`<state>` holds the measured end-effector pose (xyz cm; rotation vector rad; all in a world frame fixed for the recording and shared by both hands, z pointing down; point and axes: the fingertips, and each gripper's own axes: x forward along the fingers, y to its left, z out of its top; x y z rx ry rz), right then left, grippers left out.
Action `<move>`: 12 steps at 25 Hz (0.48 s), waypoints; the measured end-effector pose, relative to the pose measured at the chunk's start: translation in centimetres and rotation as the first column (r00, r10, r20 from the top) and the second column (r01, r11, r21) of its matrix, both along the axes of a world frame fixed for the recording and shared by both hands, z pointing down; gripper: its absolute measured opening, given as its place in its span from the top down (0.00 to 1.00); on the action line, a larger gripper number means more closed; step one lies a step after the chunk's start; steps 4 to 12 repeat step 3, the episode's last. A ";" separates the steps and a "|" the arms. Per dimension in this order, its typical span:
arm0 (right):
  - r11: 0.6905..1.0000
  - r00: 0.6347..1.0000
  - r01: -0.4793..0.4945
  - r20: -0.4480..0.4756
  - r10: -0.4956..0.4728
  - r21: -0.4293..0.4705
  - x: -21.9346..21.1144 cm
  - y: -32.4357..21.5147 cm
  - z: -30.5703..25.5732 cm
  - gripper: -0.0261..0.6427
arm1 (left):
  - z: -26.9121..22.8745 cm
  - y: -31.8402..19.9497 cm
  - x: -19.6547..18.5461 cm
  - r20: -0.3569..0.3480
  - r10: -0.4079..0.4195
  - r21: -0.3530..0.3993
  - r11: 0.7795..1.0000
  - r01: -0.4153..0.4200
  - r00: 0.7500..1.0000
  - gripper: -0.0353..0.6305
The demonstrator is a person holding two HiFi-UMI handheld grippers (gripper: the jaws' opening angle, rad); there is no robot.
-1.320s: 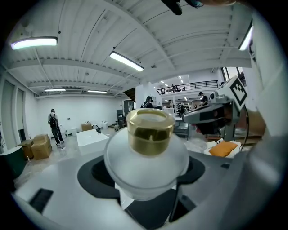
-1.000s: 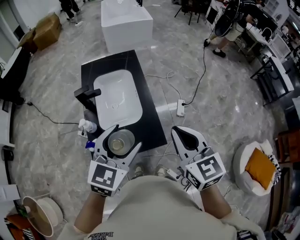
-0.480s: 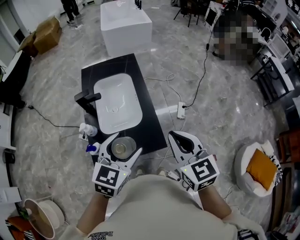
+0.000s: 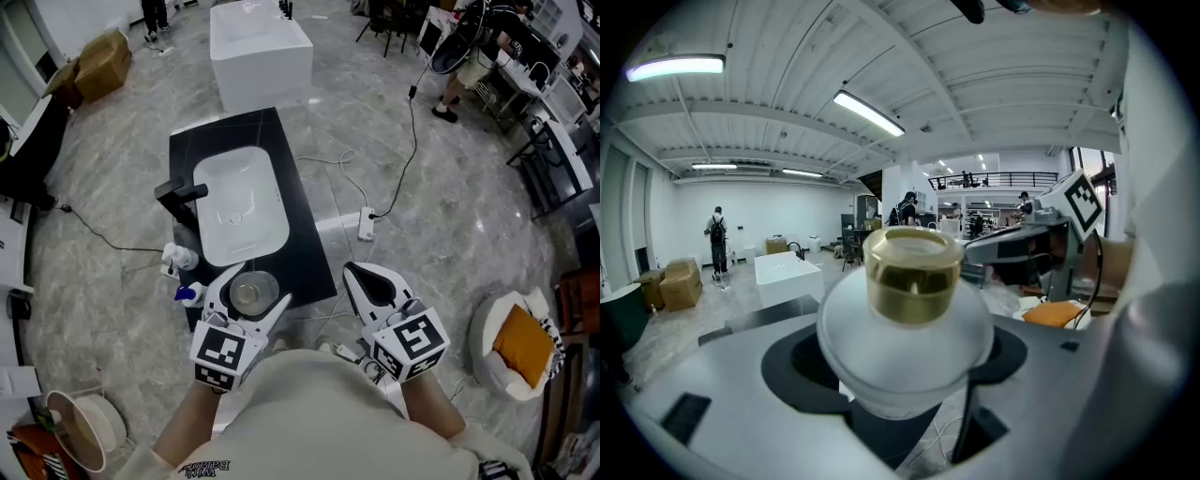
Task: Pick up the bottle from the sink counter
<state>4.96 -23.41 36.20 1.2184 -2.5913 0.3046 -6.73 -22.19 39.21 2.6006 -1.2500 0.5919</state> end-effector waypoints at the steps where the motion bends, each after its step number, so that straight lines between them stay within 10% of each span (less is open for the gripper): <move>1: 1.000 1.000 0.001 0.012 -0.001 -0.005 0.1 0.0 -0.1 0.97 | -0.1 0.1 0.1 -0.001 0.001 -0.002 1.000 -0.001 1.000 0.44; 12: 1.000 1.000 0.002 0.027 -0.002 -0.010 0.2 0.0 -0.3 0.97 | -0.3 0.3 0.4 -0.002 0.004 -0.004 1.000 -0.004 1.000 0.44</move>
